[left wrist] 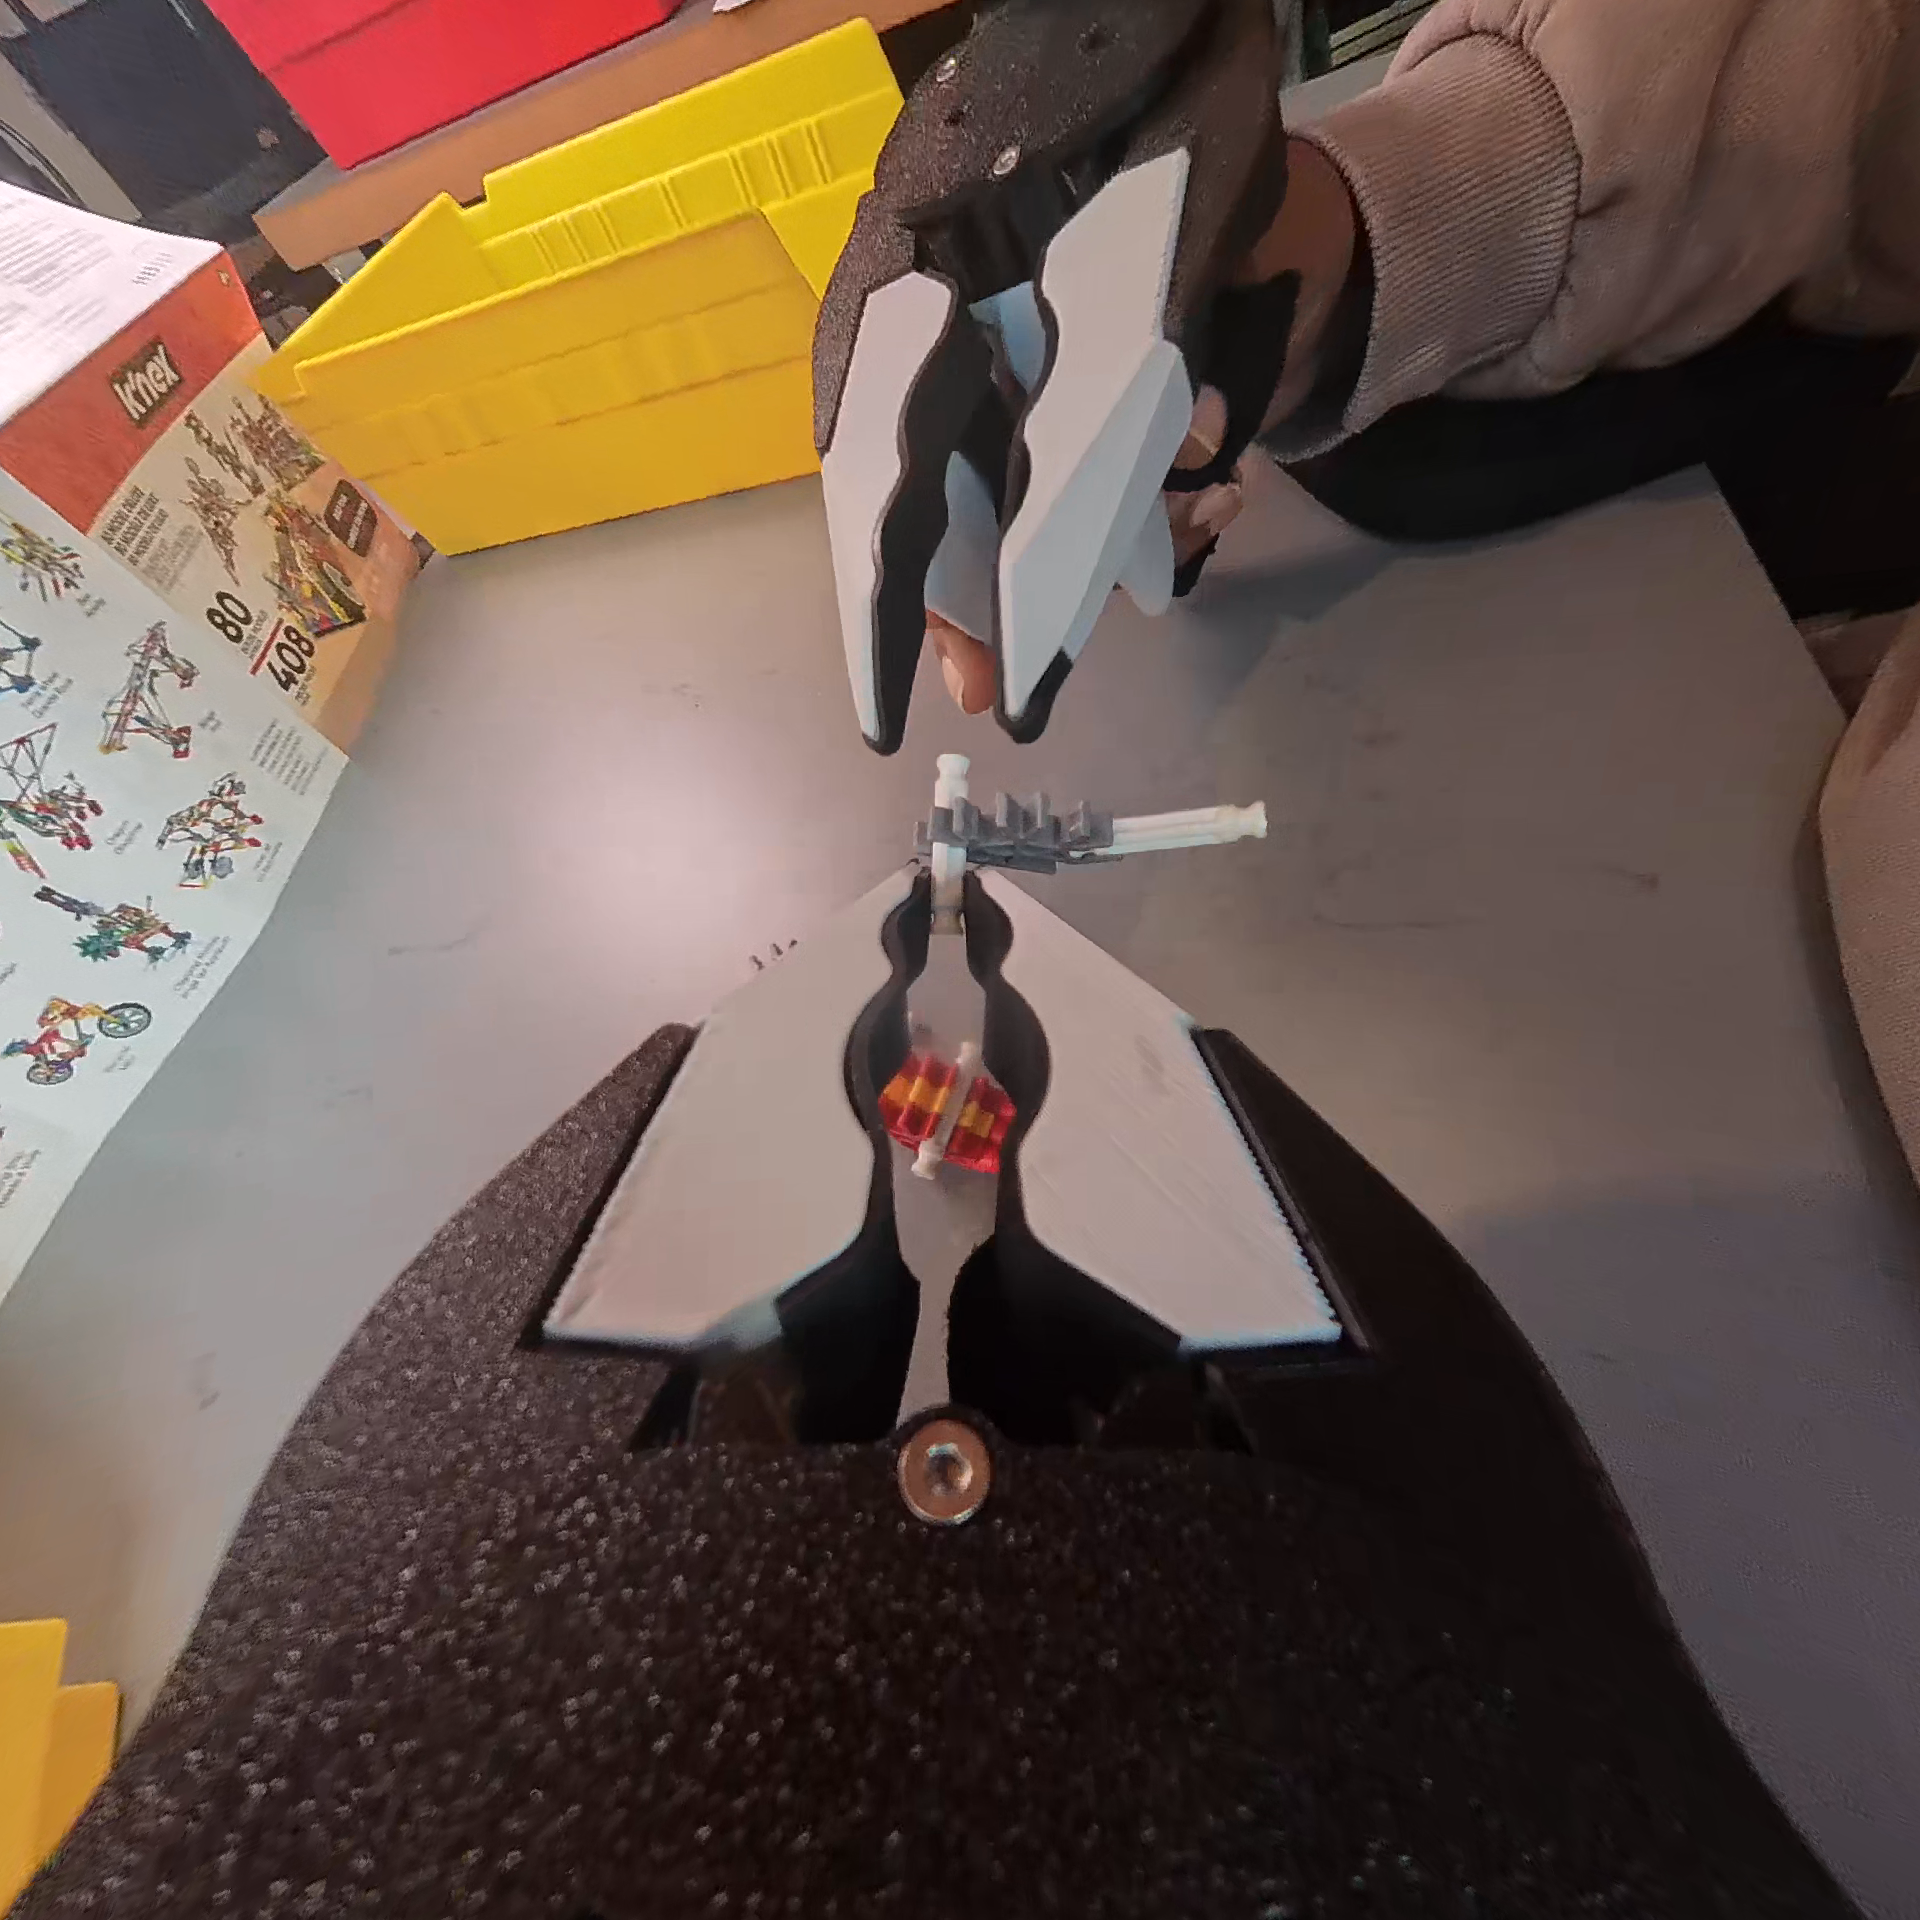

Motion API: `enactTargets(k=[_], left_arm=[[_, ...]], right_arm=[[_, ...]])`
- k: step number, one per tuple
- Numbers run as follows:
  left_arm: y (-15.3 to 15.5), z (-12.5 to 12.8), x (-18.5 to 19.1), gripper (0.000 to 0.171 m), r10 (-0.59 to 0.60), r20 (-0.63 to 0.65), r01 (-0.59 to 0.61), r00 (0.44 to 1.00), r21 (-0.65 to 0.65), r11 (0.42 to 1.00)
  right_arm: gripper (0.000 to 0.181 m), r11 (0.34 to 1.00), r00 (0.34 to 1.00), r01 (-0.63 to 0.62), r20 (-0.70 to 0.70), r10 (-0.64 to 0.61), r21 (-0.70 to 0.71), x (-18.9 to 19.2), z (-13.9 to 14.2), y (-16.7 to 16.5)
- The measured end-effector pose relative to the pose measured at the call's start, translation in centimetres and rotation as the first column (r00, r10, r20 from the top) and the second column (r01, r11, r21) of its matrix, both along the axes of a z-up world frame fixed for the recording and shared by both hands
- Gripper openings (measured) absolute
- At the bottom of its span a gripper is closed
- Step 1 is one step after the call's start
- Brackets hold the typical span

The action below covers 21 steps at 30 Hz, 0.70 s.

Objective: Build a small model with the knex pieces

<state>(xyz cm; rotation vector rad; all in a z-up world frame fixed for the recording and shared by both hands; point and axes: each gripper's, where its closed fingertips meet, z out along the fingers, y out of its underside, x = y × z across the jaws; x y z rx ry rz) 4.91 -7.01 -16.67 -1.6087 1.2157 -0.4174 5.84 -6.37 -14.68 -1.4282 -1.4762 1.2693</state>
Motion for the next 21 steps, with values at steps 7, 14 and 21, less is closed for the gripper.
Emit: enactTargets(k=[7,14,21], left_arm=[[-0.5,0.3,0.5,0.005,-0.015,-0.009,0.015,1.0,0.027,1.0],[-0.8,0.8,0.4,0.005,-0.028,0.003,0.028,1.0,0.022,0.999],[-0.6,1.0,0.1,0.006,-0.02,0.035,0.02,0.999,0.001,1.0]], right_arm=[[0.004,0.994,0.999,-0.037,0.022,0.035,0.103,-0.3,-0.5,-0.9],[0.01,0.99,0.998,-0.056,-0.007,0.057,0.127,-0.4,0.4,-1.2],[0.003,0.981,0.996,-0.091,0.022,0.089,0.173,-0.7,0.5,-1.2]])
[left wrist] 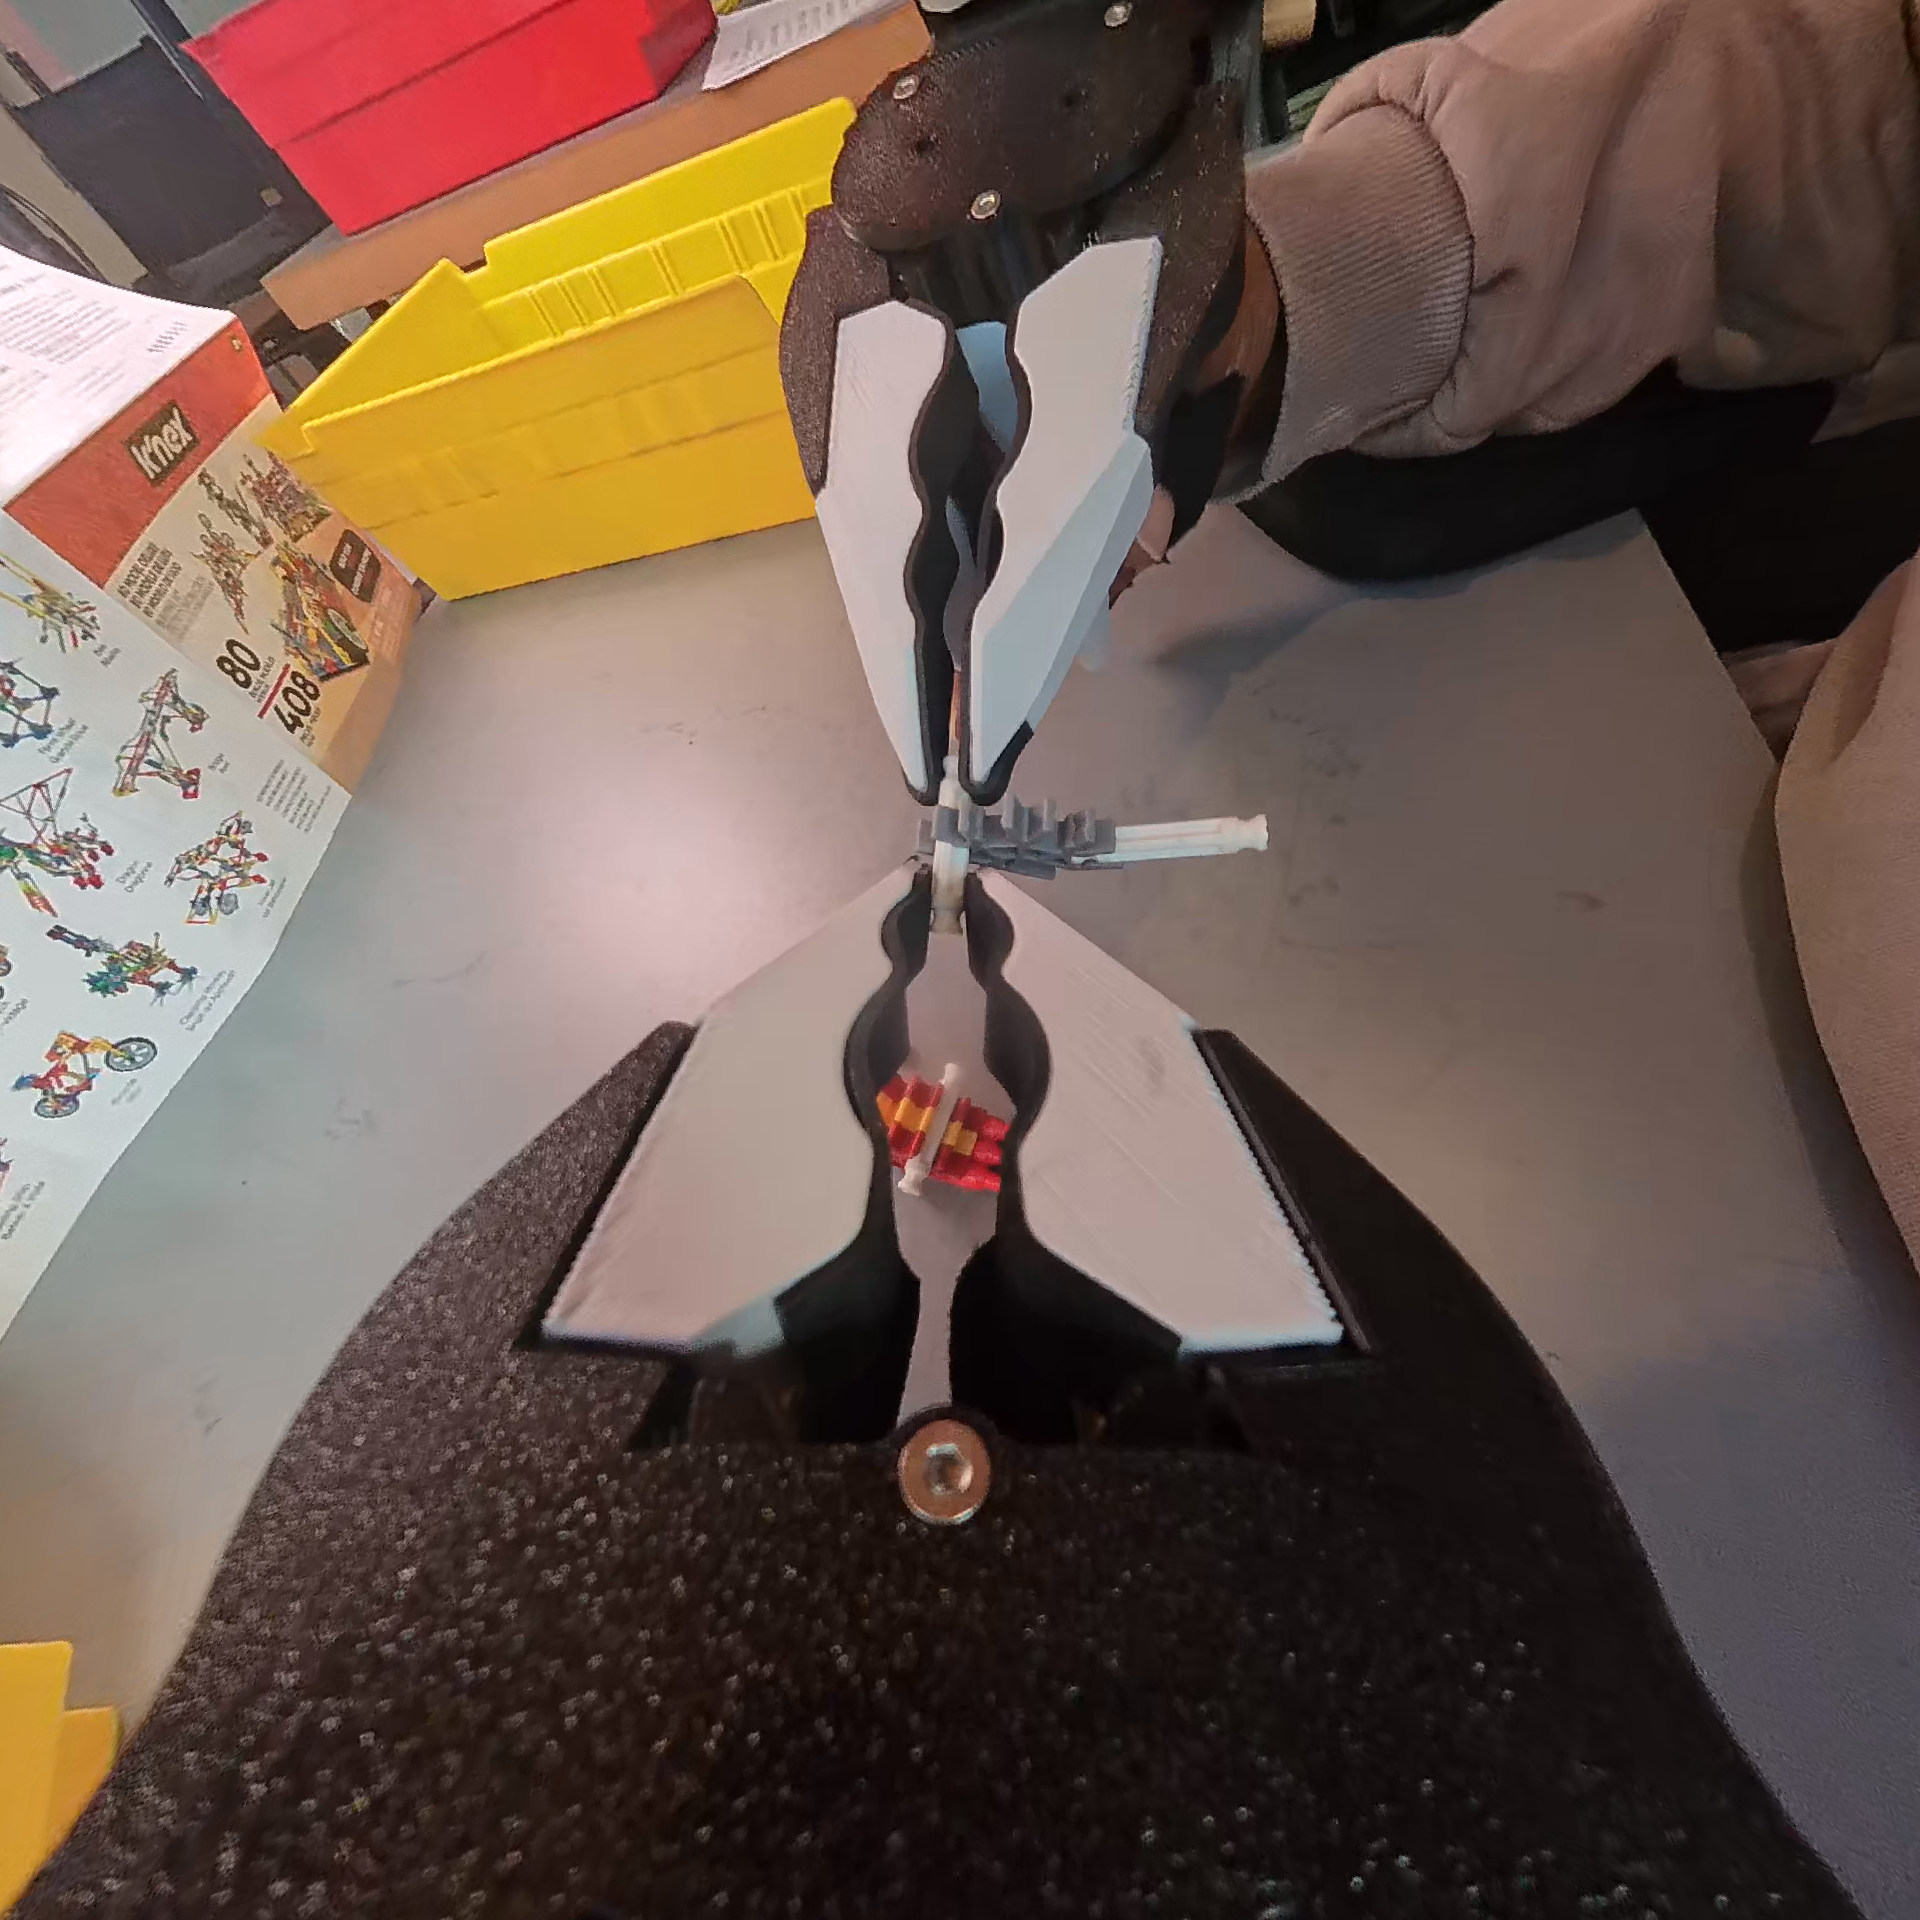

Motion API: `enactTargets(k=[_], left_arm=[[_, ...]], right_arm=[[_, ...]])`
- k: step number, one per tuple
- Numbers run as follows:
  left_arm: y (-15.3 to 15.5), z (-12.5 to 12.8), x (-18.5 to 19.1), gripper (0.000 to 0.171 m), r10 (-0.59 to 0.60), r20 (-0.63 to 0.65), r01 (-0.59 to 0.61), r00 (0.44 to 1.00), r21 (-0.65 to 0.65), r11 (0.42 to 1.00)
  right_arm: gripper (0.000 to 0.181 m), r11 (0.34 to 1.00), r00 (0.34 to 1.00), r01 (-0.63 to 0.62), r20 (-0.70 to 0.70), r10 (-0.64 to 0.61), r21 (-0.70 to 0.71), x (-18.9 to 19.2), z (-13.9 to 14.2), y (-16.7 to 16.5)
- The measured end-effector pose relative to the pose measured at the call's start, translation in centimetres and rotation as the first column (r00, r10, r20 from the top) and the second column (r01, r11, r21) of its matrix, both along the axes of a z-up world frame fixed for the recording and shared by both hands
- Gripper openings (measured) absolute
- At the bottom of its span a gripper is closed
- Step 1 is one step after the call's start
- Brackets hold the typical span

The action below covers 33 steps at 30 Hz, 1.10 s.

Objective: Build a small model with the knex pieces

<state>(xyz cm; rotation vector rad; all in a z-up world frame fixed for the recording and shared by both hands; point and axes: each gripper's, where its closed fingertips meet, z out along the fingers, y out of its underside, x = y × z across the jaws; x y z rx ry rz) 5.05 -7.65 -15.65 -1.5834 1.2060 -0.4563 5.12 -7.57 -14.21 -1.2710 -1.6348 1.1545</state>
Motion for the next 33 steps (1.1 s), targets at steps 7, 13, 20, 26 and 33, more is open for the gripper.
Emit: enactTargets(k=[7,13,20,26,33], left_arm=[[1.1,4.0,-2.4,0.037,0.065,0.529,0.179,0.846,-0.397,0.9],[0.5,5.4,-2.3,0.056,0.091,0.708,0.39,0.7,-0.487,0.782],[-0.1,4.3,-1.0,0.024,0.074,0.681,0.396,0.728,-0.506,0.766],[-0.1,3.5,-0.7,0.024,0.048,0.63,0.34,0.775,-0.481,0.808],[0.2,3.2,-0.8,0.024,0.048,0.611,0.311,0.791,-0.467,0.828]], right_arm=[[0.003,0.999,0.995,0.011,-0.098,-0.008,0.033,-1.6,3.9,2.0],[0.003,1.0,0.978,-0.005,-0.209,0.004,-0.003,-3.0,4.8,2.0],[0.003,1.0,0.978,-0.002,-0.211,-0.002,-0.018,-2.5,3.5,1.6],[0.003,1.0,0.978,-0.01,-0.209,0.006,-0.018,-2.1,2.9,1.5],[0.003,0.997,0.983,0.026,-0.184,-0.012,0.075,-2.1,2.2,1.6]])
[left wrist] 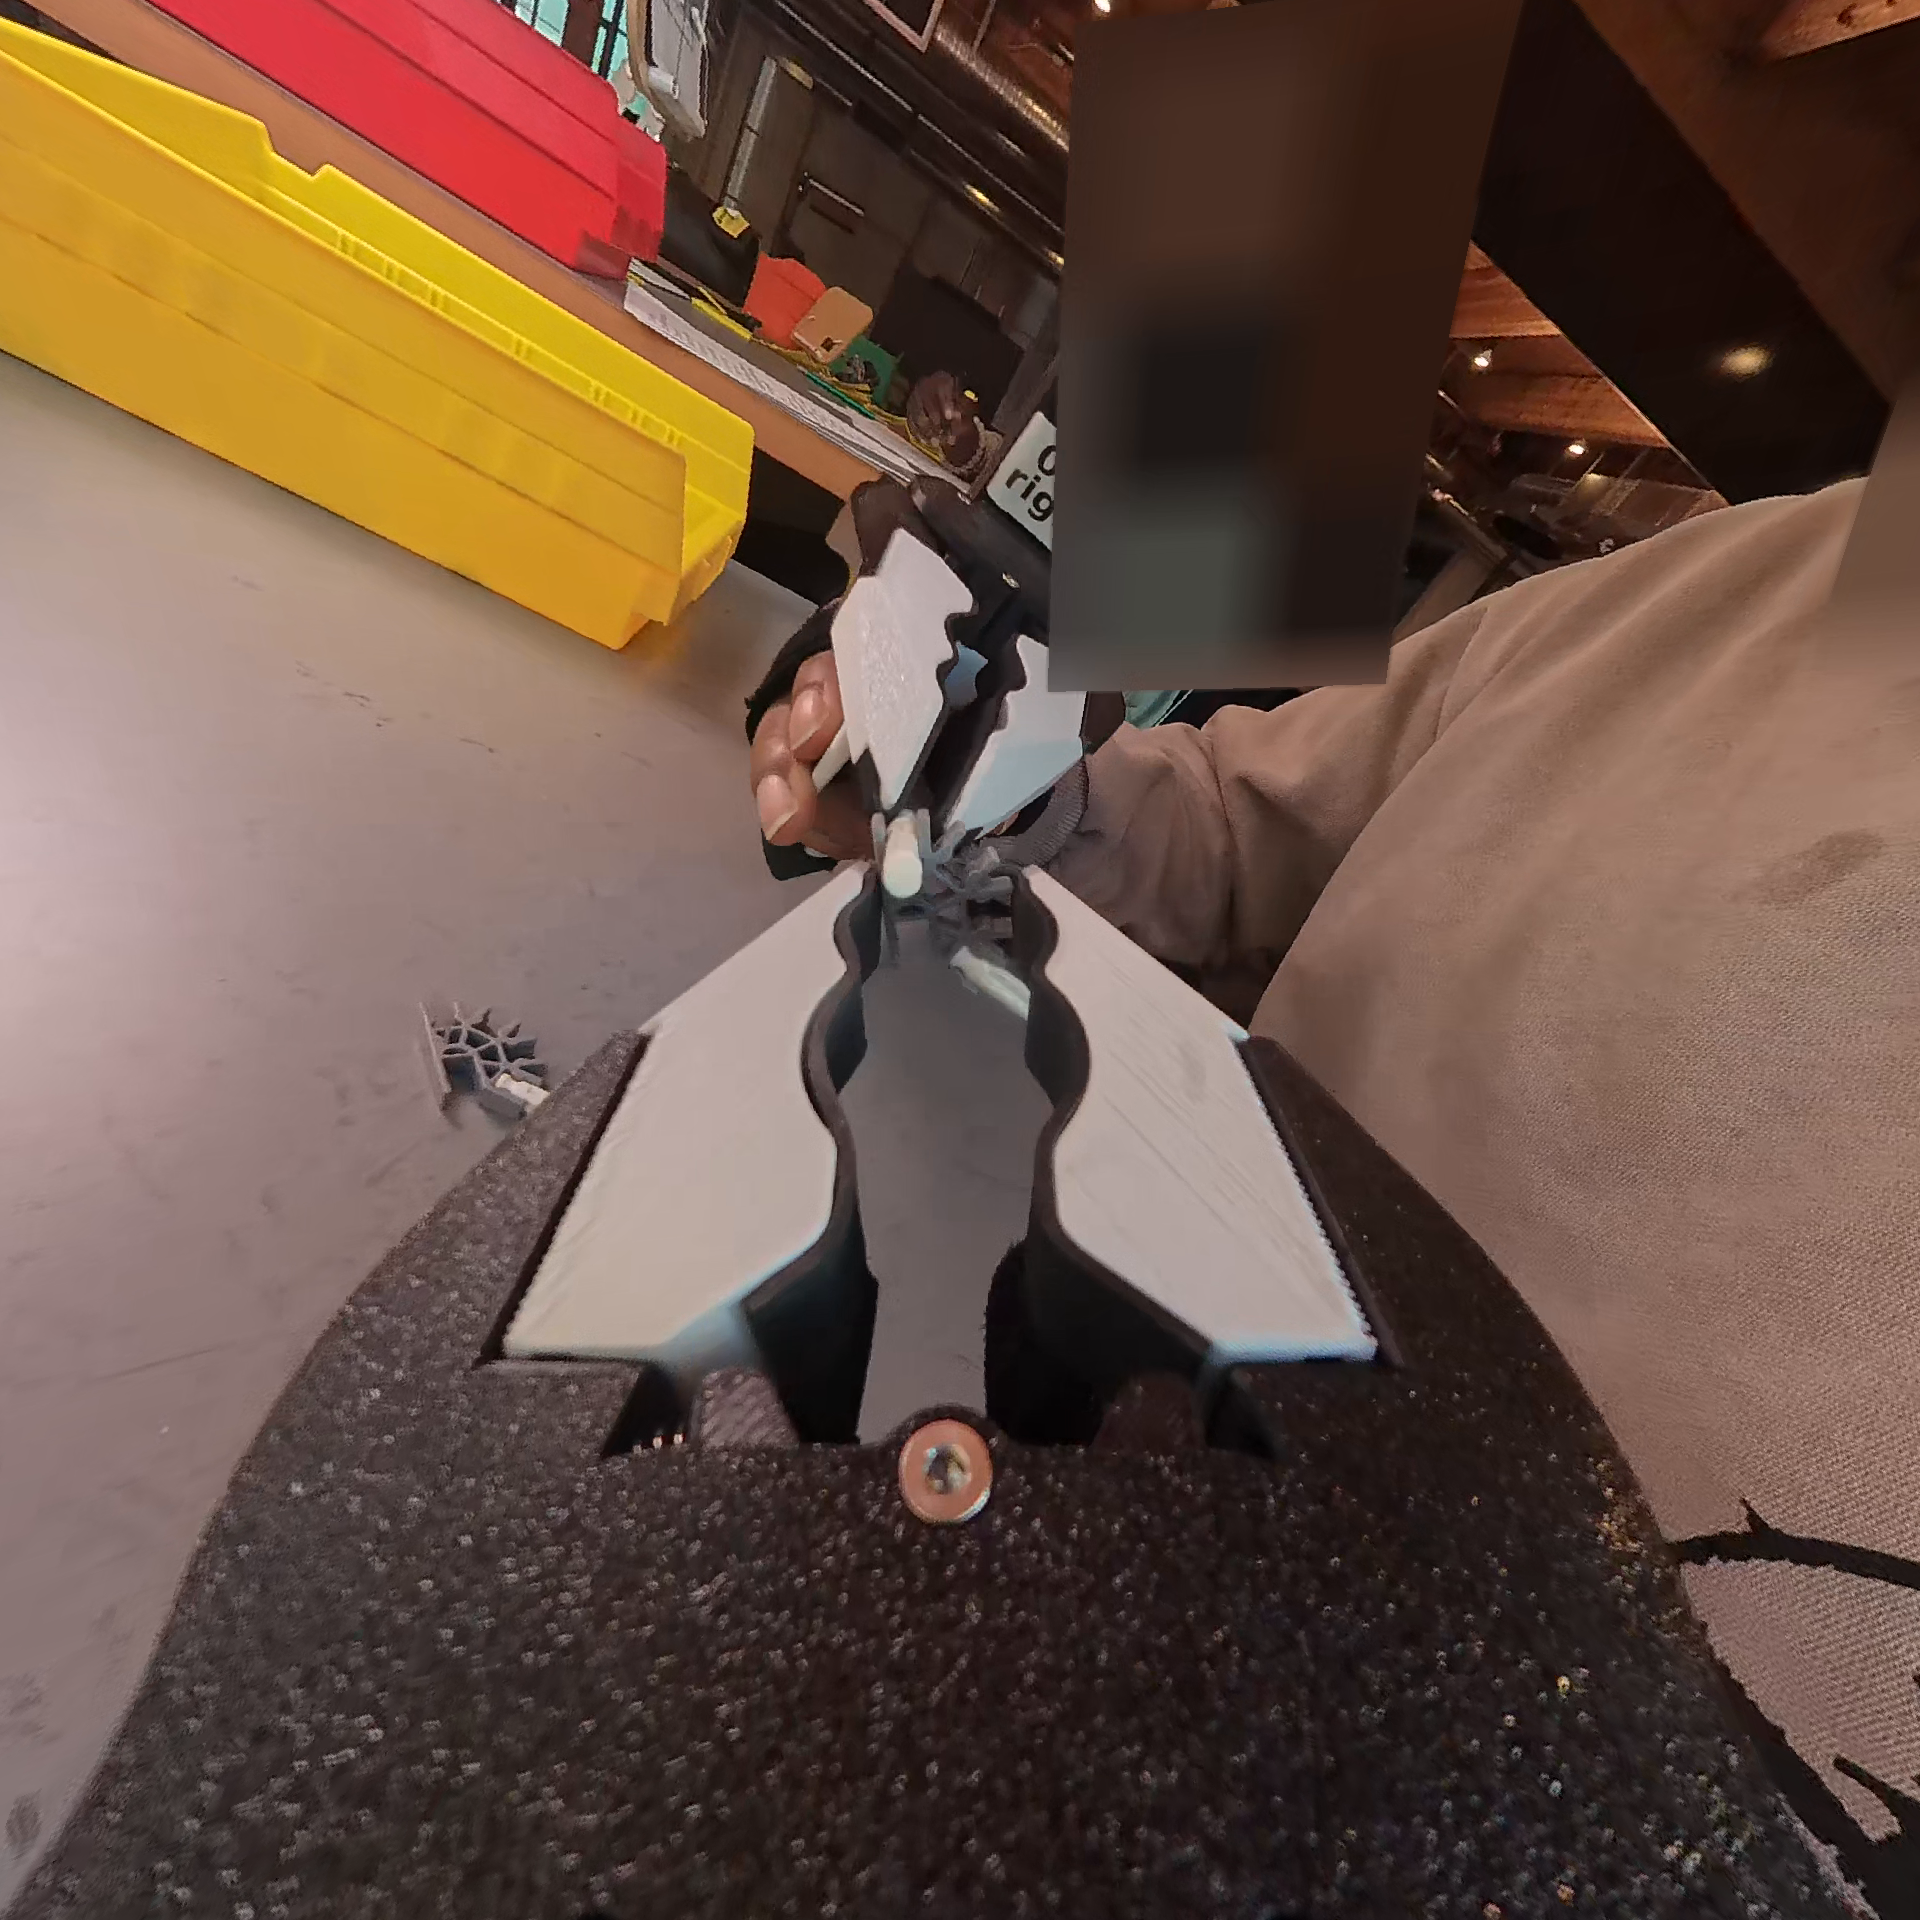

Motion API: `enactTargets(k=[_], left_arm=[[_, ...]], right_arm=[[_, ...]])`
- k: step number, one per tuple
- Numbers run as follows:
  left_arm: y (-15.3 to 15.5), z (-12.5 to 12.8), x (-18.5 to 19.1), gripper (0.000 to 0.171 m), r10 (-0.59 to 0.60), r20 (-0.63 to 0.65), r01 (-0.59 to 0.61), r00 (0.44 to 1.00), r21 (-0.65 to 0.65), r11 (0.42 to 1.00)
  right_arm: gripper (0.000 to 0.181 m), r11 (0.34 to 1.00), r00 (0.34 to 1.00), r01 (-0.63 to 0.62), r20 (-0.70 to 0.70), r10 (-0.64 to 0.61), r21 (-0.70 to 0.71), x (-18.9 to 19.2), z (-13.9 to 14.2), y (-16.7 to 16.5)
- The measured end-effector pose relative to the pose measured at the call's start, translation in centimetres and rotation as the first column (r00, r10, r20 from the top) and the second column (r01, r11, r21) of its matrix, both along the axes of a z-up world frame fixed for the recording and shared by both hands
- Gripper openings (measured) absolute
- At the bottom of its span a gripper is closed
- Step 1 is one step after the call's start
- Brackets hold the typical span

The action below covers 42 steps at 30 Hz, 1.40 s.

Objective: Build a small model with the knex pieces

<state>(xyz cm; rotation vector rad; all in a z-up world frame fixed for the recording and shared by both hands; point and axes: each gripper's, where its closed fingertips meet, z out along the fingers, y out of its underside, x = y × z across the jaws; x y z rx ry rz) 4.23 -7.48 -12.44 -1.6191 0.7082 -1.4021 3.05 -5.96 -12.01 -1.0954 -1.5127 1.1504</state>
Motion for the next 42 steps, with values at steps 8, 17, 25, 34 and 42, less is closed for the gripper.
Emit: enactTargets(k=[8,17,25,34,42], left_arm=[[0.3,0.5,-0.4,0.029,0.034,0.011,-0.034,0.999,0.015,0.999],[0.4,0.0,-0.5,0.022,0.045,-0.037,-0.044,0.998,0.018,0.999],[0.3,1.2,-0.7,0.02,0.054,0.012,-0.055,0.998,0.042,0.998],[0.9,2.6,-2.2,0.021,0.121,0.036,-0.125,0.992,0.122,0.985],[1.4,0.4,-1.8,0.021,0.115,-0.048,-0.11,0.992,0.084,0.99]], right_arm=[[0.003,0.998,1.0,0.013,0.004,-0.013,0.062,-0.4,-0.3,-0.4],[0.003,0.996,0.999,0.032,0.004,-0.032,0.084,-0.6,-0.4,-0.2],[0.002,0.998,1.0,0.012,-0.018,-0.011,0.053,-0.4,0.5,-0.4],[0.0,1.0,0.994,0.016,-0.105,-0.018,-0.016,1.0,2.4,0.7],[0.04,0.998,0.998,0.048,0.038,-0.047,-0.043,0.0,-0.9,1.1]])
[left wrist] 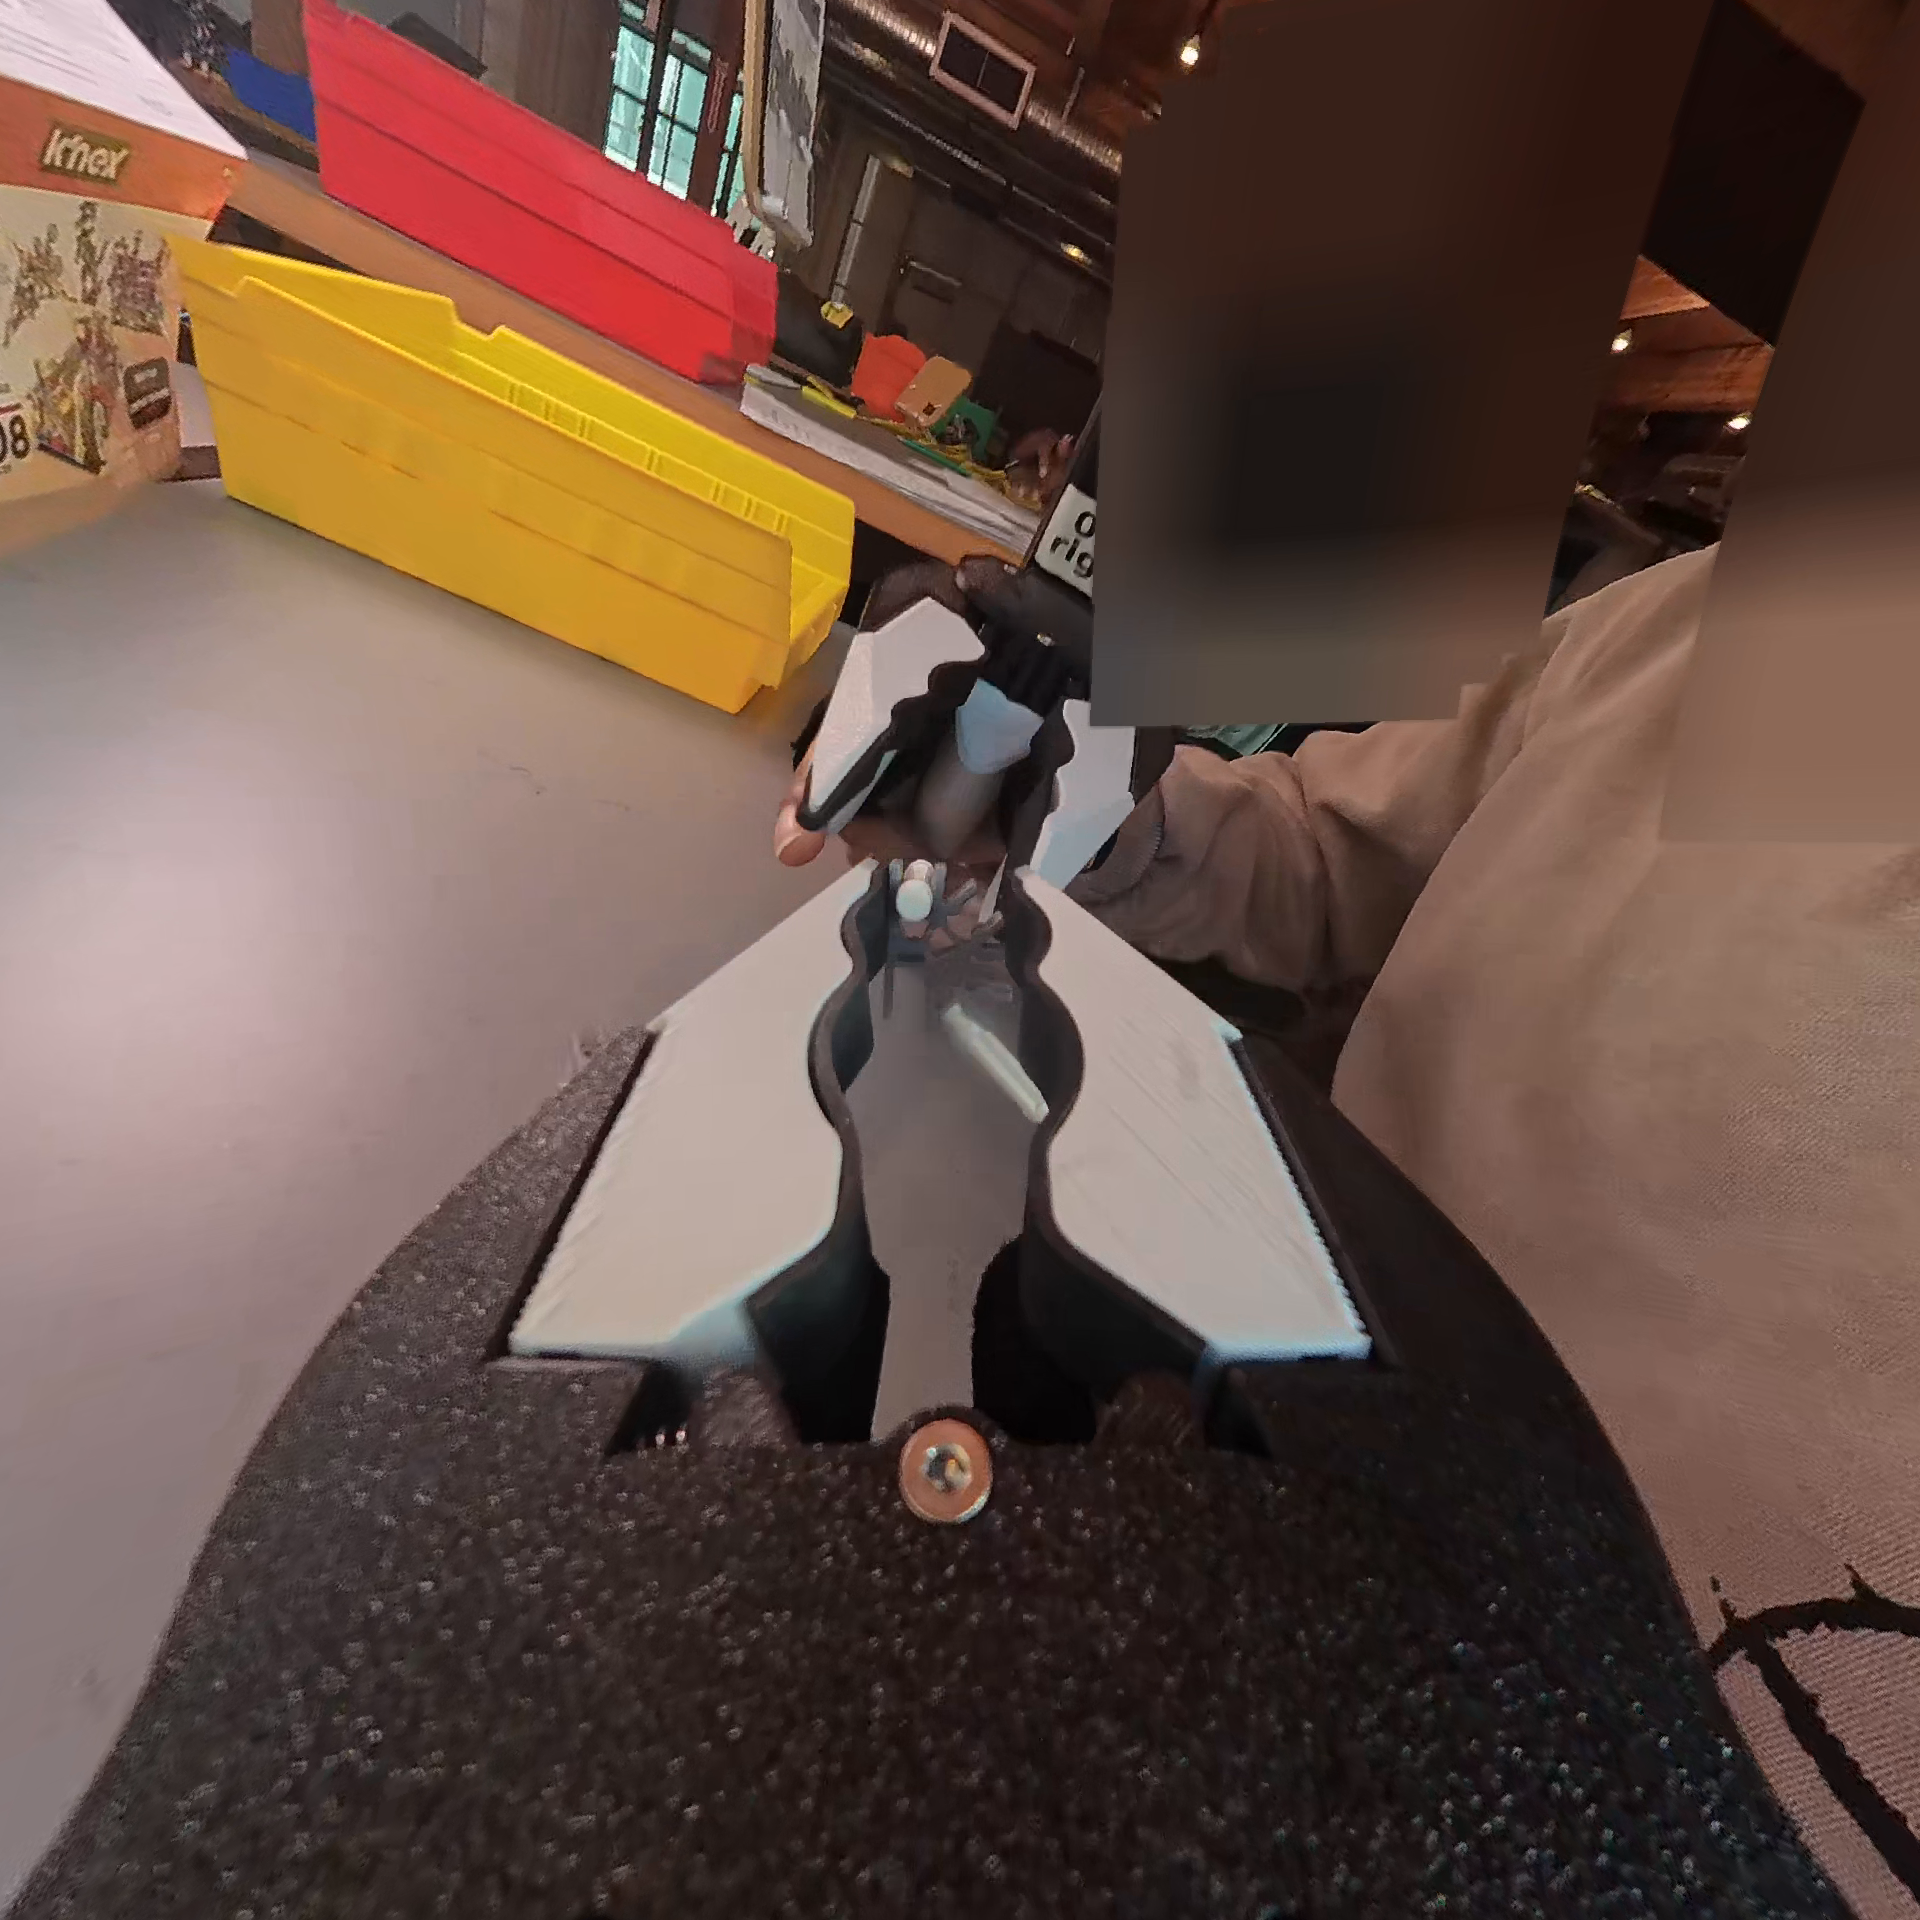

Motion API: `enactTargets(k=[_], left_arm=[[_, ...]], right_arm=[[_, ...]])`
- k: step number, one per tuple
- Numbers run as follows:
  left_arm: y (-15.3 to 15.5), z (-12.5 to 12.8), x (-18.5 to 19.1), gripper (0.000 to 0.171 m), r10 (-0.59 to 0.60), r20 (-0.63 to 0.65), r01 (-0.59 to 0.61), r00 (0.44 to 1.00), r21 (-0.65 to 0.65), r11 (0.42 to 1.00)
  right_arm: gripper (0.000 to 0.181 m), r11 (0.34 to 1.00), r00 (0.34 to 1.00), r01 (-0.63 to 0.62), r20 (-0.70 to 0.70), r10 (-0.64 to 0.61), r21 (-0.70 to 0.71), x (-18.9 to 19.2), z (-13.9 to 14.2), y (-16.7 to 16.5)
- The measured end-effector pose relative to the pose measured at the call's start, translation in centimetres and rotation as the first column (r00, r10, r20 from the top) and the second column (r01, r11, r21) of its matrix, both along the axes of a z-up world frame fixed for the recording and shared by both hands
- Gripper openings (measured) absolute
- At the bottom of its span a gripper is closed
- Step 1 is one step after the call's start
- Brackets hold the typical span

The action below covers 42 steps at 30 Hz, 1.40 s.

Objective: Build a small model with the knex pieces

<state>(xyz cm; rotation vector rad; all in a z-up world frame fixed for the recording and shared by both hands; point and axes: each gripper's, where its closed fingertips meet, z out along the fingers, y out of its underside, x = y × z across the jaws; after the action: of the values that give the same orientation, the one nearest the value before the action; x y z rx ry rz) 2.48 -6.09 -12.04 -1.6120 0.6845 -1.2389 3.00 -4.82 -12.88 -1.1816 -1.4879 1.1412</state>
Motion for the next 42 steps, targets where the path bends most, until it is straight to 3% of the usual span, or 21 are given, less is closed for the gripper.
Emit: enactTargets(k=[3,7,11,14,19,23,30,36,40,42], left_arm=[[1.1,-1.9,-1.0,0.022,0.062,-0.133,-0.062,0.989,0.004,0.998],[1.6,-2.2,-1.6,0.022,0.085,-0.171,-0.084,0.982,0.018,0.996],[1.7,-3.8,-1.8,0.022,0.072,-0.265,-0.066,0.962,0.03,0.997],[1.5,-5.2,-1.8,0.022,0.049,-0.365,-0.028,0.93,0.064,0.998],[0.3,-3.2,-1.2,0.022,-0.018,-0.256,0.046,0.967,0.101,0.994],[-0.9,-2.4,-0.2,0.022,-0.083,-0.196,0.106,0.977,0.114,0.988],[-2.8,-2.5,2.4,0.022,-0.152,-0.206,0.185,0.967,0.152,0.971],[-4.5,-5.4,6.4,0.022,-0.166,-0.388,0.245,0.907,0.163,0.956],[-4.0,-5.7,6.9,0.022,-0.134,-0.408,0.221,0.903,0.173,0.96],[-3.5,-4.7,6.4,0.022,-0.112,-0.346,0.181,0.932,0.173,0.968]], right_arm=[[0.039,0.999,0.983,0.053,0.177,-0.052,-0.001,0.1,-3.2,1.6],[0.039,0.993,0.892,0.103,0.437,-0.114,0.05,1.0,-8.0,3.3],[0.057,0.992,0.825,0.122,0.551,-0.123,0.038,0.9,-9.7,4.1],[0.066,0.994,0.786,0.058,0.611,-0.1,0.088,0.8,-10.4,4.2],[0.061,0.999,0.765,-0.036,0.644,0.005,0.034,0.2,-10.8,4.3],[0.029,0.999,0.769,-0.042,0.639,0.011,0.033,0.4,-10.7,5.0],[0.029,0.99,0.717,-0.128,0.695,0.052,0.057,3.2,-10.4,3.2],[0.029,0.967,0.564,-0.254,0.812,0.153,-0.006,7.0,-10.6,-0.8],[0.03,0.967,0.586,-0.252,0.801,0.121,0.038,6.5,-10.8,-0.9],[0.042,0.969,0.631,-0.242,0.766,0.126,0.04,6.1,-10.0,-0.8]])
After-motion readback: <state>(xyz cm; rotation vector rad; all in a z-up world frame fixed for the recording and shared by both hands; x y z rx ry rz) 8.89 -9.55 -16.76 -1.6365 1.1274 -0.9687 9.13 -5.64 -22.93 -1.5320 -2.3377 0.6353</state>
